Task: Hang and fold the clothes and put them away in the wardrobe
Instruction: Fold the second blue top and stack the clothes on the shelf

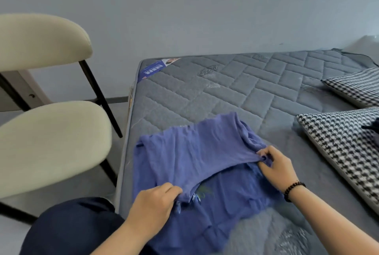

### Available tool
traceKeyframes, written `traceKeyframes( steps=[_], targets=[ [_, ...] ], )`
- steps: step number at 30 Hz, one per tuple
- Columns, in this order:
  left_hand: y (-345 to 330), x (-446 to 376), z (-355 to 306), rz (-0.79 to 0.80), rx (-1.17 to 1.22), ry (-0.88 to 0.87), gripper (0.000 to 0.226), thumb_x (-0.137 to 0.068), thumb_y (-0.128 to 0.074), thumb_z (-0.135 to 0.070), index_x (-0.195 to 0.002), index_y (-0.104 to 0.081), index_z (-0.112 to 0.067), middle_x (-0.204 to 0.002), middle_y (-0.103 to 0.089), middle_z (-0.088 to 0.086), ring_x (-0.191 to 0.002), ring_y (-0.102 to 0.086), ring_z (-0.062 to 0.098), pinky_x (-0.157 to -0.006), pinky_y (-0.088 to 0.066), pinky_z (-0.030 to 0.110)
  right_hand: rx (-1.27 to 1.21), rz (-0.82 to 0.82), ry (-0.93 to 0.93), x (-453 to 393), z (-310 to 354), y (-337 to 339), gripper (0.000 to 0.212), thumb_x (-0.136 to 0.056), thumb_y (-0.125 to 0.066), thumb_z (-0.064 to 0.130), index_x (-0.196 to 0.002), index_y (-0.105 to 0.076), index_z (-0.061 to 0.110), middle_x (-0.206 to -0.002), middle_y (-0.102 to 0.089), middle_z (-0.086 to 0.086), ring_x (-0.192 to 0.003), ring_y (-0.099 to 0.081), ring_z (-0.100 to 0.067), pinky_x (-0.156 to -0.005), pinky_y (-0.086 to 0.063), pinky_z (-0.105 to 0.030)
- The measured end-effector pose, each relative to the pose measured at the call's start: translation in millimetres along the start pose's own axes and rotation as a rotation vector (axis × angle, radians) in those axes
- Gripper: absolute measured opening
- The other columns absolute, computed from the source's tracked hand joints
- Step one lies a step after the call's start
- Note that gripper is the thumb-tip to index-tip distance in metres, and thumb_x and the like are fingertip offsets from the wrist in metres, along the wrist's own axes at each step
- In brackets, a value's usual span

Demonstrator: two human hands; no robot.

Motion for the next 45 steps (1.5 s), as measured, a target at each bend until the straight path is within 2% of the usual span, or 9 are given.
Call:
traceKeyframes(
  steps=[3, 10, 16, 19, 22, 29, 35, 41, 45],
  targets=[
    [-1, 17, -16, 0.041, -0.111, -0.161, 0.018, -0.062, -0.059, -0.013, -0.075, -0.059, -0.027, -0.059, -0.052, -0.008, -0.042, -0.052, 0.011, -0.032, -0.033, 0.024, 0.032, 0.008, 0.006, 32, -9, 12, 0.046, -0.071, -0.066, -0.008, -0.074, -0.045, 0.033, -0.087, -0.066, 0.003, -0.086, -0.061, -0.017, -0.076, -0.037, -0.002],
    [3, 43, -45, 0.304, -0.238, -0.273, 0.044, -0.029, -0.082, -0.02, -0.064, -0.058, -0.028, -0.052, -0.044, -0.008, -0.036, -0.045, 0.009, -0.034, -0.023, 0.023, 0.041, 0.049, -0.058, 90, -23, 33, 0.034, -0.074, -0.071, -0.005, -0.067, -0.049, 0.02, -0.101, -0.066, 0.0, -0.122, -0.05, -0.011, -0.095, -0.037, -0.024],
    [2, 57, -53, 0.404, -0.186, -0.34, 0.024, -0.066, -0.071, -0.05, -0.067, -0.056, -0.031, -0.055, -0.054, -0.011, -0.043, -0.052, 0.007, -0.041, -0.025, 0.022, 0.191, 0.137, -0.039, 103, -26, 32, 0.027, -0.068, -0.067, -0.009, -0.069, -0.055, 0.016, -0.102, -0.062, -0.005, -0.122, -0.053, -0.023, -0.103, -0.031, -0.024],
    [15, 49, -46, 0.388, 0.096, 0.039, 0.033, -0.088, -0.045, -0.059, -0.105, -0.059, -0.035, -0.091, -0.067, -0.015, -0.083, -0.062, 0.005, -0.069, -0.045, 0.024, 0.294, 0.145, -0.009, 85, -12, 19, 0.026, -0.061, -0.06, -0.014, -0.079, -0.062, 0.007, -0.113, -0.058, -0.011, -0.12, -0.05, -0.033, -0.098, -0.034, -0.029],
    [12, 41, -22, 0.242, 0.346, 0.441, 0.013, -0.094, -0.048, -0.043, -0.1, -0.059, -0.039, -0.089, -0.068, -0.02, -0.083, -0.062, 0.0, -0.077, -0.049, 0.024, 0.303, 0.032, 0.052, 63, 19, -4, 0.031, -0.062, -0.058, -0.017, -0.086, -0.065, 0.002, -0.124, -0.053, -0.02, -0.121, -0.046, -0.04, -0.095, -0.038, -0.041],
    [0, 29, 49, -0.143, 0.851, 1.101, 0.02, -0.096, -0.051, -0.011, -0.09, -0.058, -0.029, -0.09, -0.068, -0.002, -0.086, -0.068, 0.013, -0.08, -0.057, 0.037, 0.047, 0.276, 0.209, 30, 110, -111, 0.02, -0.083, -0.052, -0.003, -0.096, -0.061, 0.01, -0.117, -0.049, 0.003, -0.108, -0.046, -0.009, -0.082, -0.032, -0.009],
    [-16, -7, 88, -0.308, 1.096, 1.281, 0.013, -0.097, -0.054, -0.019, -0.103, -0.063, -0.012, -0.088, -0.07, 0.006, -0.078, -0.07, 0.014, -0.068, -0.056, 0.028, 0.032, 0.368, 0.221, -21, 146, -189, 0.021, -0.088, -0.049, 0.001, -0.101, -0.064, 0.009, -0.11, -0.057, -0.001, -0.106, -0.052, -0.019, -0.088, -0.04, -0.017],
    [-24, -49, 119, -0.233, 0.963, 1.269, 0.042, -0.084, -0.071, -0.04, -0.05, -0.056, -0.018, -0.051, -0.06, -0.002, -0.053, -0.062, 0.014, -0.056, -0.058, 0.031, 0.265, 0.473, 0.245, -81, 132, -219, 0.031, -0.089, -0.052, 0.038, -0.113, -0.062, 0.022, -0.114, -0.057, 0.004, -0.112, -0.044, -0.018, -0.096, -0.035, -0.034],
    [-36, -59, 136, -0.209, 0.712, 1.216, 0.051, -0.089, -0.062, -0.021, -0.051, -0.03, -0.016, -0.045, -0.034, -0.005, -0.046, -0.03, 0.012, -0.042, -0.027, 0.019, 0.339, 0.506, 0.435, -94, 123, -225, 0.047, -0.083, -0.031, 0.062, -0.098, -0.059, 0.027, -0.092, -0.051, 0.014, -0.094, -0.042, -0.011, -0.084, -0.024, -0.028]
  ],
)
Point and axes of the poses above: each hand's wrist, its own x-axis away from the middle knuckle, its own y-axis out of the back of the hand, z = x × y, the point moved 2 cm from there along -x, towards the middle knuckle
